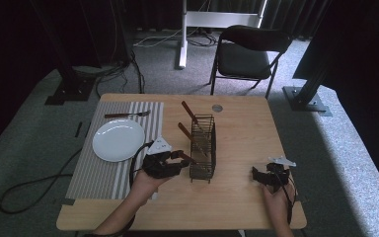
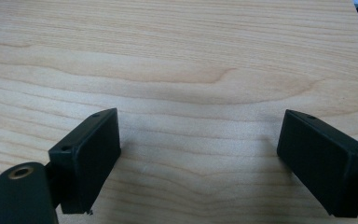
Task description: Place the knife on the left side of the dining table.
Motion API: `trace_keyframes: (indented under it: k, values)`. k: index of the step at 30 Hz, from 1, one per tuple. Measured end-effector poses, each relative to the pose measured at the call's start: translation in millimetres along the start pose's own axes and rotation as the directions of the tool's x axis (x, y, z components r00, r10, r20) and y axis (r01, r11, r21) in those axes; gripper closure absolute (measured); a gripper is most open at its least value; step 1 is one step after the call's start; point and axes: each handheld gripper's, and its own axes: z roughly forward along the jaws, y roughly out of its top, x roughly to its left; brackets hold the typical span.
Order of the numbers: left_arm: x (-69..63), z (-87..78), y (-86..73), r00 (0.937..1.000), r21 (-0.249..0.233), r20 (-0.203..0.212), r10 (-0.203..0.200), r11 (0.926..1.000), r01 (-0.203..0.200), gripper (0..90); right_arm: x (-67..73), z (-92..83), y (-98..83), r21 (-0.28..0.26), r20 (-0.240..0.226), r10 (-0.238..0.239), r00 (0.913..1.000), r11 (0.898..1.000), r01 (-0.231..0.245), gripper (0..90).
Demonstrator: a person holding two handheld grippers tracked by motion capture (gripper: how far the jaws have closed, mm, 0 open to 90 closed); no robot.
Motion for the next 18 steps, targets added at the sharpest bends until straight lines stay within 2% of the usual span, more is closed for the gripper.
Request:
trace_keyframes:
  k: [4, 8, 11, 12, 14, 15, 18]
  values:
    - [1.7, 0.6, 0.9, 1.0000, -0.003, 0.003, -0.004, 1.0000, 0.004, 63.7, 0.0, 0.0, 0.0, 0.000, 0.000, 0.000, 1.0000, 1.000, 0.000, 12.5]
    - [0.2, 1.7, 1.7, 0.9999, -0.002, -0.011, 0.012, 0.9999, -0.012, 71.5, 0.0, 0.0, 0.0, 0.000, 0.000, 0.000, 1.0000, 1.000, 0.000, 12.5]
    - [1.5, 3.4, 3.6, 0.9988, -0.015, 0.042, -0.023, 0.9996, 0.024, 74.4, 0.0, 0.0, 0.0, 0.000, 0.000, 0.000, 1.0000, 1.000, 0.000, 12.5]
    - [0.5, 4.1, 4.7, 0.9989, -0.016, 0.041, -0.022, 0.9996, 0.022, 74.6, 0.0, 0.0, 0.0, 0.000, 0.000, 0.000, 1.0000, 1.000, 0.000, 12.5]
    - [-0.4, 4.8, 6.0, 0.9991, -0.016, 0.040, -0.012, 0.9998, 0.012, 74.7, 0.0, 0.0, 0.0, 0.000, 0.000, 0.000, 1.0000, 1.000, 0.000, 12.5]
    - [-2.3, 6.4, 8.8, 0.9991, -0.014, 0.041, 0.009, 0.9999, -0.009, 74.7, -0.1, 0.0, 0.0, 0.000, 0.000, 0.000, 1.0000, 1.000, 0.000, 12.5]
    - [-4.4, 9.0, 12.9, 0.9989, -0.014, 0.041, 0.024, 0.9996, -0.023, 74.9, -0.1, 0.1, -0.1, -0.001, 0.000, -0.001, 1.0000, 1.000, 0.001, 12.5]
